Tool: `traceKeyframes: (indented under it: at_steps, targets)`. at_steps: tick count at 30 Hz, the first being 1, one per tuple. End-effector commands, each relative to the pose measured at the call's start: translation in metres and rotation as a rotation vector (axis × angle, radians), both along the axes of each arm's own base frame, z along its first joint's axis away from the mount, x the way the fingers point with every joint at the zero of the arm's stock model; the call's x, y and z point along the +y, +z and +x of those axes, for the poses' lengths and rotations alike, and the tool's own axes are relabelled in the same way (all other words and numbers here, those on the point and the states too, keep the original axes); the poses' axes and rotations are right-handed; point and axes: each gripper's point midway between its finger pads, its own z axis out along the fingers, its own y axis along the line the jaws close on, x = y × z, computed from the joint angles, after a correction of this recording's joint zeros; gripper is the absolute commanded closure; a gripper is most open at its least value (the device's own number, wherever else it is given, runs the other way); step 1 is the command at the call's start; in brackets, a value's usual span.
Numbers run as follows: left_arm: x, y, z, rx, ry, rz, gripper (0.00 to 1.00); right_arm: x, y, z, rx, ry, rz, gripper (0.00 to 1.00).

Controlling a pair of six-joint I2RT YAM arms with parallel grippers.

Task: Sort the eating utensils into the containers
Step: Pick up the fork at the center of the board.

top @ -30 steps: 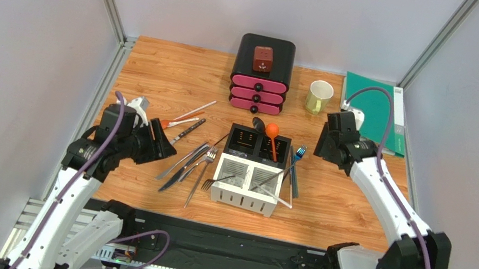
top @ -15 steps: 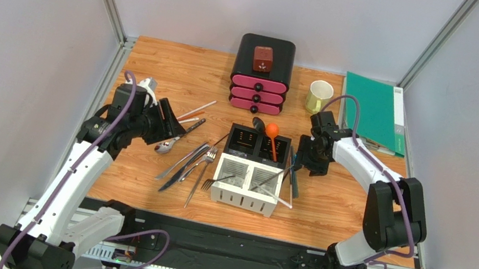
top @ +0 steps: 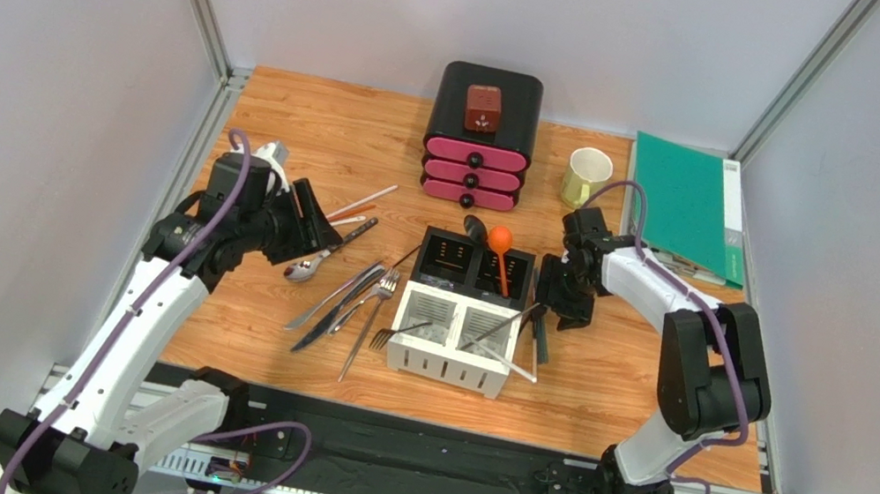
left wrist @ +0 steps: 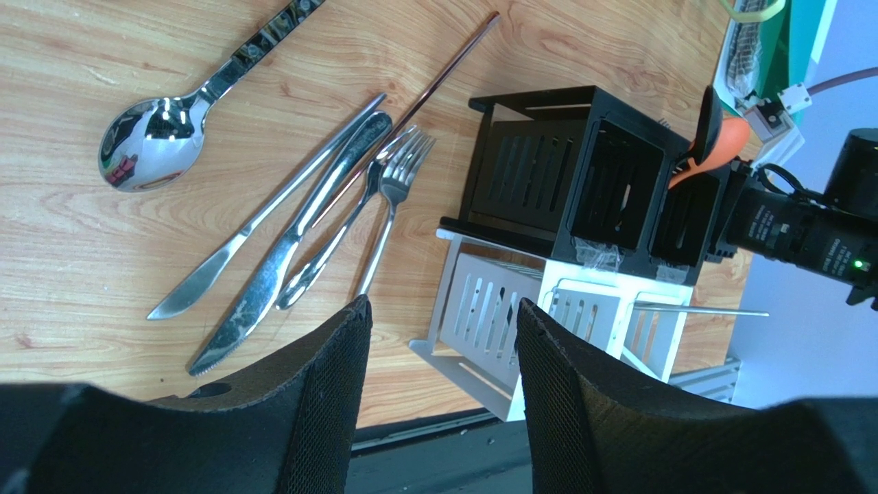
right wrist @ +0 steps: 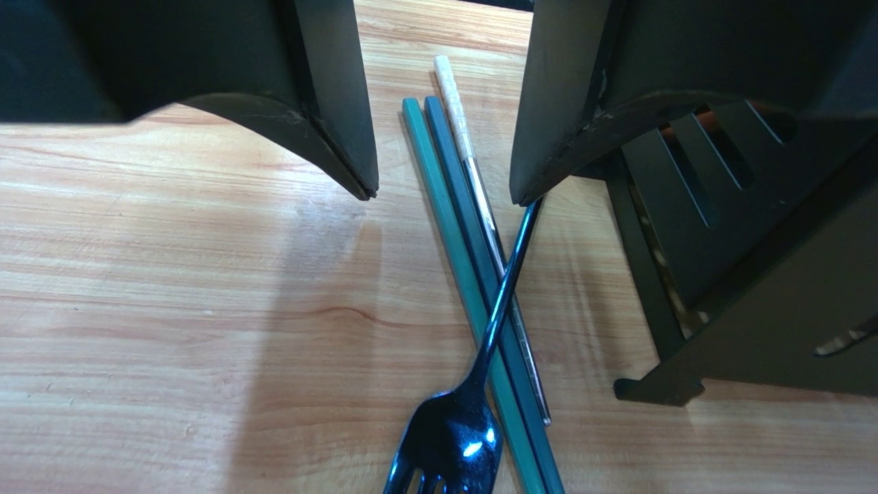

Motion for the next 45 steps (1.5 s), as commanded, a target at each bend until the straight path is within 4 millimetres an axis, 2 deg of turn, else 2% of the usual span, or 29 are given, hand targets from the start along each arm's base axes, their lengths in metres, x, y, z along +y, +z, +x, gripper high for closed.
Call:
traceKeyframes:
  at_steps: [1,8,11,14,15,19,21,27,30,37,45]
  targets:
    - [-0.001,0.012,-0.007,-0.041,0.000,-0.022,0.39,0.014,0.015,0.029,-0.074,-0.020,0.053,0.46]
    - [0.004,0.011,-0.016,-0.047,0.019,-0.019,0.39,0.021,0.012,0.054,-0.057,-0.047,0.039,0.50]
    - [0.006,0.011,-0.019,-0.048,0.022,-0.011,0.39,0.020,-0.002,0.061,-0.017,-0.062,-0.001,0.53]
    - [0.007,0.012,-0.021,-0.049,0.022,-0.004,0.39,0.015,-0.008,0.061,0.027,-0.078,-0.042,0.62]
    - [0.008,0.011,-0.021,-0.047,0.024,-0.001,0.39,0.014,-0.009,0.060,0.040,-0.082,-0.051,0.70]
    - [0.008,0.011,-0.020,-0.049,0.026,0.001,0.39,0.013,-0.012,0.058,0.060,-0.083,-0.060,0.85]
    - [0.008,0.010,-0.019,-0.045,0.025,0.003,0.39,0.011,-0.009,0.058,0.051,-0.084,-0.068,0.92]
    - [0.006,0.009,-0.015,-0.048,0.015,0.004,0.39,0.008,0.004,0.059,0.026,-0.076,-0.079,0.94]
    - [0.005,0.008,-0.012,-0.048,0.010,0.008,0.39,0.007,0.007,0.061,0.009,-0.069,-0.080,1.00]
    - [0.004,0.013,-0.005,-0.063,-0.004,0.016,0.39,0.012,0.021,0.061,-0.014,-0.072,-0.047,1.00]
    - [0.005,0.010,-0.009,-0.062,-0.009,0.020,0.39,0.015,0.058,0.061,-0.092,-0.063,0.001,1.00]
